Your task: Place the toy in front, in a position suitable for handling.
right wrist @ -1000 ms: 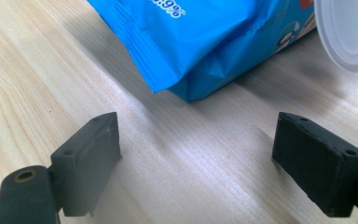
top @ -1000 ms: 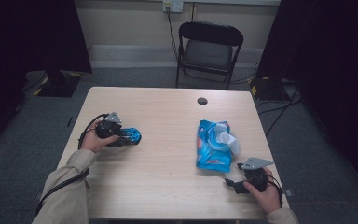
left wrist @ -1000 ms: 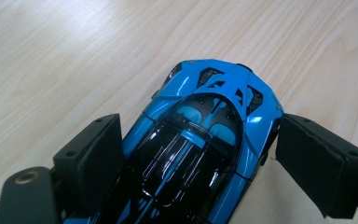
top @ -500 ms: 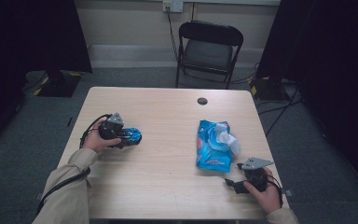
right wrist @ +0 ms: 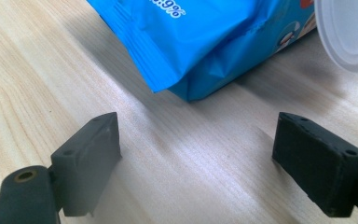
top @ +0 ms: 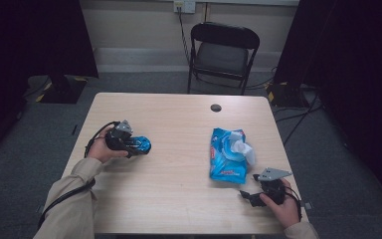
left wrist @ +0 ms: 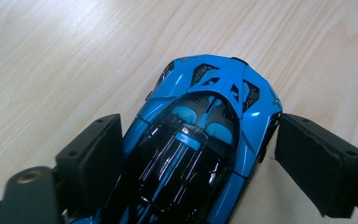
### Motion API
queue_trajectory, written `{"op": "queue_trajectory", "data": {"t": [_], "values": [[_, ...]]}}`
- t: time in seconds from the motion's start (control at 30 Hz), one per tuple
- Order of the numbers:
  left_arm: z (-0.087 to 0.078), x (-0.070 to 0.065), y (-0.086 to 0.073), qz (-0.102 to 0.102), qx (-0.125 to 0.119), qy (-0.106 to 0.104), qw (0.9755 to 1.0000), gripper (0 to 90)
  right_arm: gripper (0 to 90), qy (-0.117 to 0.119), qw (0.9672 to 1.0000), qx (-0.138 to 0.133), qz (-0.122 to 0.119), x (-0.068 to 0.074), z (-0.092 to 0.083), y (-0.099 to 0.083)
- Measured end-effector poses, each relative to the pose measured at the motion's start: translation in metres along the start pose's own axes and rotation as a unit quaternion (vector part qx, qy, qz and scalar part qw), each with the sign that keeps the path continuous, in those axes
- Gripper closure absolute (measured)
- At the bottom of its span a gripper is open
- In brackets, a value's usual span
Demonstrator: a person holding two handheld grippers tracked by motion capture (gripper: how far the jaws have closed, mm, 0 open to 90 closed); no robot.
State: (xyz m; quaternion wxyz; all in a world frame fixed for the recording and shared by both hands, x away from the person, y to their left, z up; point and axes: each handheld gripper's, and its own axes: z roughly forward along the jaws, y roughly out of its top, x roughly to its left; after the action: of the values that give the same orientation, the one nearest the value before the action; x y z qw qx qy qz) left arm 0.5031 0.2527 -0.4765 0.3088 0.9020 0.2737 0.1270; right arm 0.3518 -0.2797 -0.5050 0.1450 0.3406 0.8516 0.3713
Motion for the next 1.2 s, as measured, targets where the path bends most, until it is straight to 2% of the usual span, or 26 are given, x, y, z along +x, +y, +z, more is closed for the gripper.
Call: {"op": "queue_trajectory", "data": {"t": [0.17, 0.43, 0.5, 0.53, 0.57, 0.63, 0.7, 0.87, 0.97, 1.07, 1.2], "values": [[-0.004, 0.003, 0.000, 0.003, 0.001, 0.005, 1.0000, 15.2, 13.9, 0.000, 1.0000, 0.000, 0.000, 0.000, 0.000, 0.000], [-0.001, 0.007, -0.003, 0.009, -0.006, -0.008, 0.9999, 12.9, 14.0, 0.001, 1.0000, 0.000, 0.001, 0.000, 0.000, 0.000], [0.002, 0.006, -0.003, 0.012, 0.002, -0.008, 0.9999, 8.4, 14.0, 0.001, 1.0000, 0.000, 0.001, 0.000, 0.000, 0.000], [0.007, 0.005, -0.003, 0.009, 0.018, 0.000, 0.9998, 6.6, 14.0, 0.001, 1.0000, 0.000, 0.001, 0.000, 0.000, 0.000], [0.007, 0.005, -0.003, 0.009, 0.018, 0.000, 0.9998, 4.8, 14.0, 0.001, 1.0000, 0.000, 0.001, 0.000, 0.000, 0.000], [0.012, 0.005, -0.003, 0.015, 0.038, 0.009, 0.9991, 3.9, 14.0, 0.001, 1.0000, 0.000, 0.001, 0.000, 0.000, 0.000], [0.015, 0.005, -0.005, 0.002, 0.028, 0.006, 0.9996, 2.2, 14.0, 0.001, 1.0000, 0.000, 0.001, 0.000, 0.000, 0.000], [0.016, 0.008, -0.005, 0.002, 0.028, -0.003, 0.9996, 2.0, 14.0, 0.001, 1.0000, 0.000, 0.001, 0.000, 0.000, 0.000], [0.016, 0.008, -0.005, 0.001, 0.029, -0.004, 0.9996, 2.1, 14.0, 0.001, 1.0000, 0.000, 0.001, 0.000, 0.000, 0.000], [0.018, 0.006, -0.005, -0.005, 0.016, -0.003, 0.9999, 2.6, 14.0, 0.001, 1.0000, 0.000, 0.001, 0.000, 0.000, 0.000], [0.019, 0.005, -0.003, -0.003, 0.020, -0.005, 0.9998, 3.2, 14.0, 0.002, 1.0000, 0.000, 0.000, 0.000, 0.000, 0.000]]}}
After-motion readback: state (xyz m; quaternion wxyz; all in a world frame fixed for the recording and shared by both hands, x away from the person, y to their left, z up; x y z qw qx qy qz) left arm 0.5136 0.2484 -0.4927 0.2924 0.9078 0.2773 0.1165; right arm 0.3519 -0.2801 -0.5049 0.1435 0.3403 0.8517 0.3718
